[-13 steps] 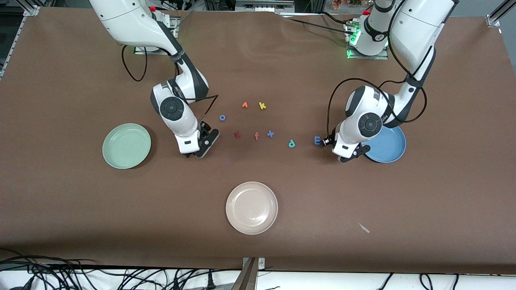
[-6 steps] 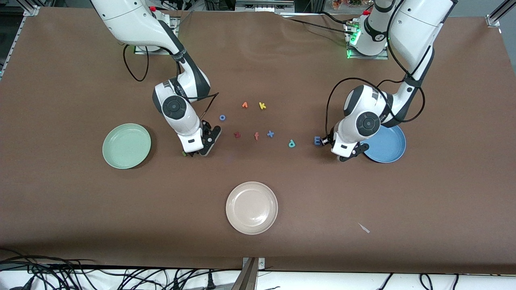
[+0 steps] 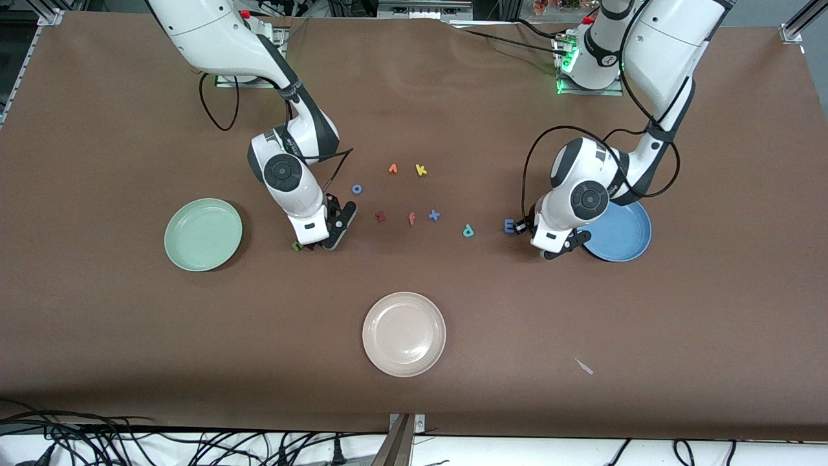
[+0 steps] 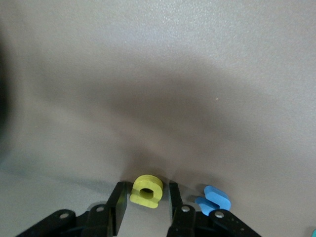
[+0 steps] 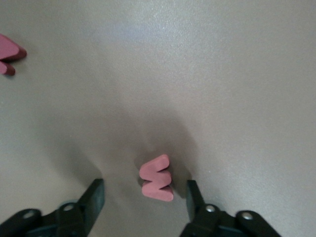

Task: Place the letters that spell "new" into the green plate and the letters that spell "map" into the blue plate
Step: 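Grasp yellow a with the left gripper while the right gripper grasps pink w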

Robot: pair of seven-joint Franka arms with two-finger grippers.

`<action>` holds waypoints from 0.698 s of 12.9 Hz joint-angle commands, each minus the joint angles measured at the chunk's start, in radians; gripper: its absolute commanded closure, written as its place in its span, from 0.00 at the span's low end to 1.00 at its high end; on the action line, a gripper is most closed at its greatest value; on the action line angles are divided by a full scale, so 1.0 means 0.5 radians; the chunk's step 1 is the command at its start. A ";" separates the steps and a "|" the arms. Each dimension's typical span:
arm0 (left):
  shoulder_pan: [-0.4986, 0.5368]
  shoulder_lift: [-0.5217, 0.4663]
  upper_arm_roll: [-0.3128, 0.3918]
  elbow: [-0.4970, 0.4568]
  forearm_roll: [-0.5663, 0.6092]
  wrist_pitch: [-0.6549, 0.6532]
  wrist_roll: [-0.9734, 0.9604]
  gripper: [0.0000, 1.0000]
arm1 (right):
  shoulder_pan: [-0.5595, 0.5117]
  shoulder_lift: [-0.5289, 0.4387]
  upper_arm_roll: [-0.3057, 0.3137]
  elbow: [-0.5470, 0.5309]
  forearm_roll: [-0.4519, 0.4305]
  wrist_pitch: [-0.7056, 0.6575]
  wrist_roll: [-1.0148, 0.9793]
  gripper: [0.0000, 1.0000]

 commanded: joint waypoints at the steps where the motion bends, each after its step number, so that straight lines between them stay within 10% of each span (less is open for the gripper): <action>1: -0.025 0.022 0.012 -0.007 -0.061 0.059 0.005 0.62 | 0.003 0.013 0.003 -0.009 -0.027 0.049 -0.034 0.34; 9: -0.019 0.007 0.012 0.015 -0.040 0.029 0.026 0.75 | 0.009 0.032 0.003 0.013 -0.033 0.058 0.009 0.95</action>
